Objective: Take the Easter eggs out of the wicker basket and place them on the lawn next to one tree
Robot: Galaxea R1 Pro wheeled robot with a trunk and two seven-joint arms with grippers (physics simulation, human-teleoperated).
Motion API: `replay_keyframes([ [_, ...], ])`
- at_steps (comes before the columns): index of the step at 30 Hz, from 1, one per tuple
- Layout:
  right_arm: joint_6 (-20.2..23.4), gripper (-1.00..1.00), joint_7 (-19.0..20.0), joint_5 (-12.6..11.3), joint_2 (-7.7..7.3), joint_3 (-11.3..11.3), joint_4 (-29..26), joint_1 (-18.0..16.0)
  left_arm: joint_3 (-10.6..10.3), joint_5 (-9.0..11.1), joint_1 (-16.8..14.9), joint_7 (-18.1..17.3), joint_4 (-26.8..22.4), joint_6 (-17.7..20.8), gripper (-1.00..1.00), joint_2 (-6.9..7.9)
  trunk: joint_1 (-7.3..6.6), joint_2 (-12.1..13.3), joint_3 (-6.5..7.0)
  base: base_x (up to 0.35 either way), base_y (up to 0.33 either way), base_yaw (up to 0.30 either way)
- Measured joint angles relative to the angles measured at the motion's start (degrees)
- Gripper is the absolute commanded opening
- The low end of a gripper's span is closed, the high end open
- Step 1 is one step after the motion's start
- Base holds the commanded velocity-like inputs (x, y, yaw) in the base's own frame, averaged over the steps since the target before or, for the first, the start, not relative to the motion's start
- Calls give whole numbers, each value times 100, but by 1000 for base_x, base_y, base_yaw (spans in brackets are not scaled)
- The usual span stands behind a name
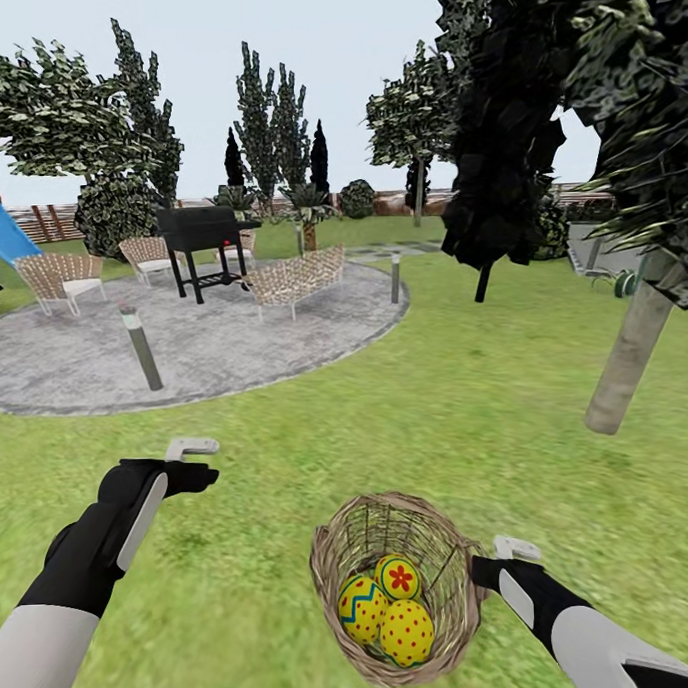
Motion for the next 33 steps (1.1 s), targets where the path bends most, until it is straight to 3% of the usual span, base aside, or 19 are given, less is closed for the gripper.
replay_keyframes([
  [15, 1, -100, -1, -3, 2, 20, 14, 0, -14, -8, 0, 0, 0, -5, 100, 0, -1, 0, 0, 259, 183, 0],
  [33, 1, -100, -2, 0, 9, 20, 25, 0, -14, -4, 0, 0, 1, -6, 100, 0, -1, 0, 0, 328, 82, 0],
])
